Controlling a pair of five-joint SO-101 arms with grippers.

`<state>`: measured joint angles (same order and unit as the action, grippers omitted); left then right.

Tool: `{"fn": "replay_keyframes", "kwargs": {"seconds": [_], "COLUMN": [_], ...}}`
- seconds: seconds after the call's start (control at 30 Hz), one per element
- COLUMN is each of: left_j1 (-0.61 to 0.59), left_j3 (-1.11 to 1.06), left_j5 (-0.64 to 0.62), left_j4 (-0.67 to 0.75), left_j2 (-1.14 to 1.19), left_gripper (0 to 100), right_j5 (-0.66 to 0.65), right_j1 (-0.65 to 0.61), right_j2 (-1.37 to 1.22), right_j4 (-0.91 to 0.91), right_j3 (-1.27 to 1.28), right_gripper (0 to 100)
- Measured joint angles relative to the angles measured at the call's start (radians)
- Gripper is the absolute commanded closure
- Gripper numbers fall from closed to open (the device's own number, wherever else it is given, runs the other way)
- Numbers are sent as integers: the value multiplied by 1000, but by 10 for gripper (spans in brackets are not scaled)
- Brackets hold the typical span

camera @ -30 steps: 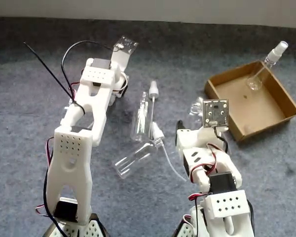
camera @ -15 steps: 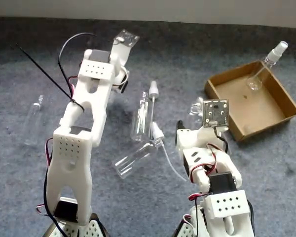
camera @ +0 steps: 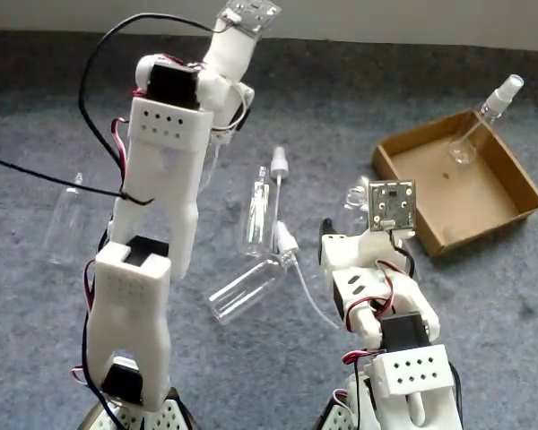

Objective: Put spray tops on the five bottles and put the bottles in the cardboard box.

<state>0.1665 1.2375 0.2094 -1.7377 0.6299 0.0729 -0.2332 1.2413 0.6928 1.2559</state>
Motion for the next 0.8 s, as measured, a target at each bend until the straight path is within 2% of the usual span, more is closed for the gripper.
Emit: {"fn": "replay_keyframes", "kwargs": {"seconds": [0.23, 0.43, 0.8], "left_j1": [0, 0, 0], "left_j3": [109, 92, -470], "left_j5": [0, 0, 0], "left_j4": [-9, -9, 12], "left_j2": [-160, -377, -812], "left_gripper": [944, 944, 944], "right_j5": [0, 0, 0], "right_j1": [0, 0, 0], "right_j2": [0, 0, 0], "right_j4": [0, -25, -54], "right_j3": [0, 0, 0], "right_gripper": [818, 818, 818]}}
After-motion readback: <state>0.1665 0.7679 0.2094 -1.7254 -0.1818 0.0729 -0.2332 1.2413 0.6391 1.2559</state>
